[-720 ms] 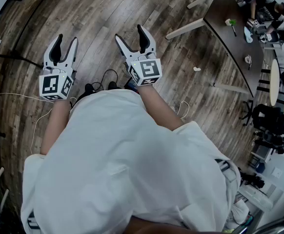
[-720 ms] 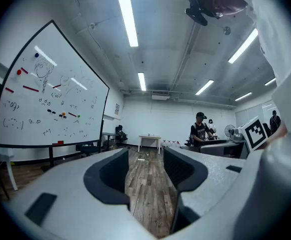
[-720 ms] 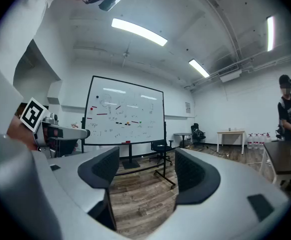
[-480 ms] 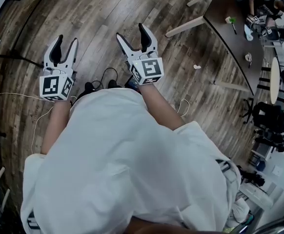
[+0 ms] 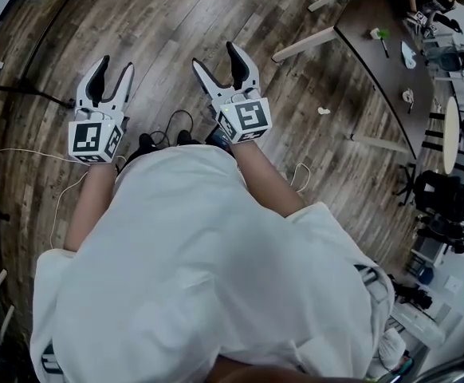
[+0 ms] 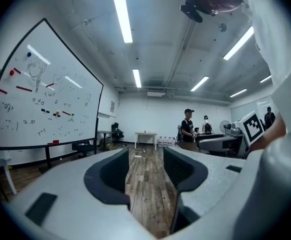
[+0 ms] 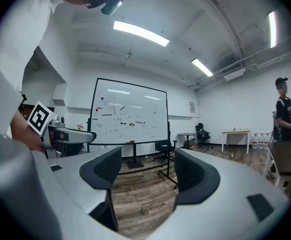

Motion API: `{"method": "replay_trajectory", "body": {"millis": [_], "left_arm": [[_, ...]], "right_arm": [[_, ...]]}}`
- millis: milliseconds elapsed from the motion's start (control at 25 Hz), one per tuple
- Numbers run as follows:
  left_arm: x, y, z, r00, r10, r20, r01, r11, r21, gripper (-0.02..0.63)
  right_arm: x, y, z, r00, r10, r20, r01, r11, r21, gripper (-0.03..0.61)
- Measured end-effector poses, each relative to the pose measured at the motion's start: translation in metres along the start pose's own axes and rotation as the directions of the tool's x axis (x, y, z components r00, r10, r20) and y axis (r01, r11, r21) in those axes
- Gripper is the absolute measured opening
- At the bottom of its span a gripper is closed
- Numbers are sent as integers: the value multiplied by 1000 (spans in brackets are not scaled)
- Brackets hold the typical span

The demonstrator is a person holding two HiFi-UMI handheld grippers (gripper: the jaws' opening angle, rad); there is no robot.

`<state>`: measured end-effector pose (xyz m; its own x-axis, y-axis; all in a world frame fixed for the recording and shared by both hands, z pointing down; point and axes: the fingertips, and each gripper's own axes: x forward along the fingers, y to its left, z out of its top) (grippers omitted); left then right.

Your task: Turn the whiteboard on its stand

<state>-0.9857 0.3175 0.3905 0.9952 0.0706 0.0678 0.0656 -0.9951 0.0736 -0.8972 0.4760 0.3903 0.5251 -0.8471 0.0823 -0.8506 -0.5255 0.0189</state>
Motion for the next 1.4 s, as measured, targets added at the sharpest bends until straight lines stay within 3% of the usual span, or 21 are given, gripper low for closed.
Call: {"method": "replay_trajectory", "body": {"millis": [960,1120,1400], "left_arm": [[44,-70,-26,999,11,-54,-12,1000,-16,207],[60,-60,-28,998,0,-61,-3,999,-35,207],[107,-4,-46,997,25,-77,-31,997,-77,207]], "right_arm": [[-55,-86,-39,999,-30,-19,31,998,61,314],[-39,-87,-51,999,-19,-43,23,996,82,314],[28,-101,-58,997,2,-74,4,997,77,314]]}}
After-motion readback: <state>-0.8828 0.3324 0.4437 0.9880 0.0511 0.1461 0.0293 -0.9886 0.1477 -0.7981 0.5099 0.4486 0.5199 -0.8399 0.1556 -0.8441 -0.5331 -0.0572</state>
